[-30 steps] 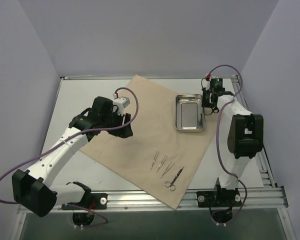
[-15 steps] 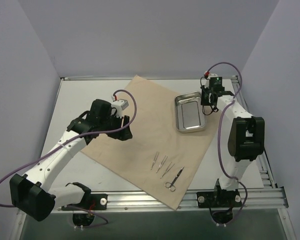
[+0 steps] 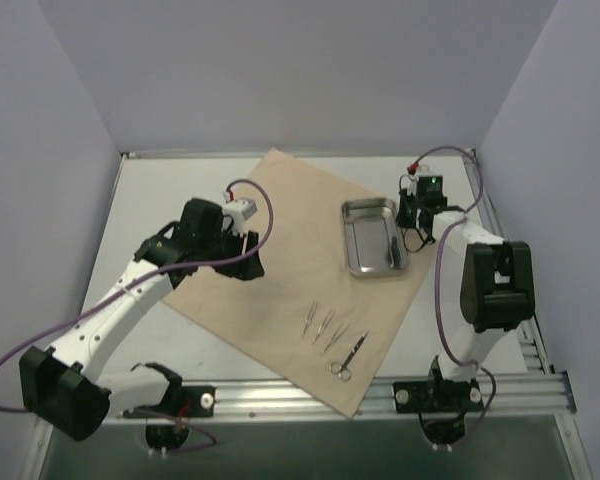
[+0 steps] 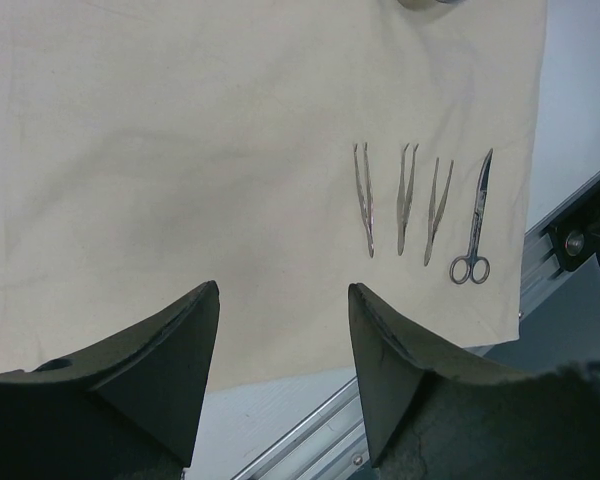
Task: Open and lay out the surgical kit
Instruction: Adjust the container in the surgical kit.
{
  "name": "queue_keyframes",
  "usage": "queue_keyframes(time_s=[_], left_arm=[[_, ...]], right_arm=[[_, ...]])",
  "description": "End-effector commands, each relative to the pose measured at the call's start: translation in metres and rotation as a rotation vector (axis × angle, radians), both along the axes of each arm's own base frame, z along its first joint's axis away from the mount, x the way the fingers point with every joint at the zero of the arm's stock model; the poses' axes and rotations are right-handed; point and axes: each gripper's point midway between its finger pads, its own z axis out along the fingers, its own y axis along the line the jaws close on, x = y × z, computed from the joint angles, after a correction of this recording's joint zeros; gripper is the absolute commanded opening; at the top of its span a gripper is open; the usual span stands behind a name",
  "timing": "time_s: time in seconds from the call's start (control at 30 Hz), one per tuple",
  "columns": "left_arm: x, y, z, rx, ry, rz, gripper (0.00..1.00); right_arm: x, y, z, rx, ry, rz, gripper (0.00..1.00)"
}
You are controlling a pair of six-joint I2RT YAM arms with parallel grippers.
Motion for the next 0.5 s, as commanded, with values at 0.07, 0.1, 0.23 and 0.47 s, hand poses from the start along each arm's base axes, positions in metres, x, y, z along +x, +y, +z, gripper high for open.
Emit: queue_keyframes(time_s=[0.07, 0.1, 0.23, 0.47], left_arm=[[0.005, 0.000, 0.022, -0.021, -0.064, 0.002, 0.63], [0.005, 0.001, 0.021, -0.017, -0.060, 0.002, 0.63], [0.005, 0.002, 0.020, -0.012, -0.061, 0.006, 0.63], [0.006, -0.001, 0.014, -0.026, -0.045, 0.009, 0.63]], right_arm=[[0.027, -0.005, 0.059, 0.011, -0.265, -0.042, 0.00], [0.039, -0.007, 0.037, -0.001, -0.184, -0.027, 0.00], [0.032, -0.007, 0.020, 0.013, -0.091, 0.004, 0.00], [0.018, -0.001, -0.001, 0.026, 0.015, 0.002, 0.00]])
